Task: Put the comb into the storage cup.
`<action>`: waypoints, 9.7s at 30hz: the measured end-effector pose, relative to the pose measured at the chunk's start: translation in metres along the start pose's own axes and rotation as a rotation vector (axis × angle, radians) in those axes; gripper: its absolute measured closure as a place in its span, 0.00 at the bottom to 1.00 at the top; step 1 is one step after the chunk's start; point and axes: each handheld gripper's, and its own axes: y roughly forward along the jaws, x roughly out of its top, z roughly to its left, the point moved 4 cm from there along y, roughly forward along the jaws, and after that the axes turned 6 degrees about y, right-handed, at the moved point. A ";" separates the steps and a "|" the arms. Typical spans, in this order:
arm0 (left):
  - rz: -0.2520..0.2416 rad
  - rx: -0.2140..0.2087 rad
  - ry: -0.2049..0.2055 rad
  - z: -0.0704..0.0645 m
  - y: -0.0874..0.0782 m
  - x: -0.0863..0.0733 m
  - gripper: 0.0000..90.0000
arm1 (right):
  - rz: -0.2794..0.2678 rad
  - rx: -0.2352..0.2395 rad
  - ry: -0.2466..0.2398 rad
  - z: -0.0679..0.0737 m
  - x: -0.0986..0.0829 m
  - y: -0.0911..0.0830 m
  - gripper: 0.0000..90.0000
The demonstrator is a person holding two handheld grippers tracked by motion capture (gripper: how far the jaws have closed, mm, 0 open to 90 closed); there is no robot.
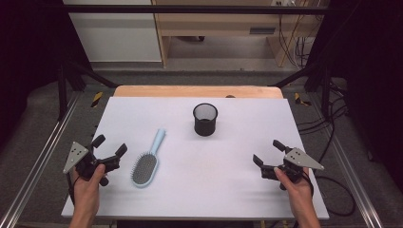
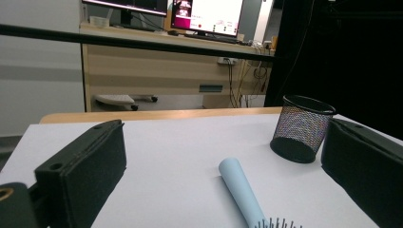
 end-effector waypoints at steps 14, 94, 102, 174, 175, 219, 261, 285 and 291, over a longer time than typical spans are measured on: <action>0.065 0.002 -0.007 -0.002 0.004 -0.003 0.03 | 0.011 -0.030 0.036 -0.003 0.000 0.000 0.05; 0.697 -0.078 0.106 -0.020 0.134 -0.036 1.00 | 0.038 -0.047 0.034 -0.001 0.000 0.003 0.06; 0.733 -0.084 0.120 -0.023 0.140 -0.041 1.00 | 0.041 -0.045 0.035 -0.001 -0.001 0.004 0.06; 0.920 -0.270 0.350 -0.114 0.186 -0.038 1.00 | 0.057 -0.037 0.028 -0.001 -0.001 0.003 0.06; 0.920 -0.271 0.342 -0.114 0.186 -0.038 1.00 | 0.057 -0.036 0.029 -0.001 -0.001 0.003 0.06; 0.855 -0.360 0.277 -0.182 0.140 -0.052 1.00 | 0.073 -0.036 0.028 0.001 -0.002 0.002 0.06; 0.770 -0.374 0.155 -0.206 0.125 -0.062 1.00 | 0.097 -0.014 0.013 0.008 -0.003 0.005 0.07; 0.792 -0.453 0.180 -0.219 0.101 -0.063 1.00 | 0.106 -0.005 0.018 0.008 -0.004 0.006 0.07; 0.797 -0.471 0.190 -0.221 0.088 -0.064 1.00 | 0.108 -0.005 0.015 0.008 -0.005 0.006 0.07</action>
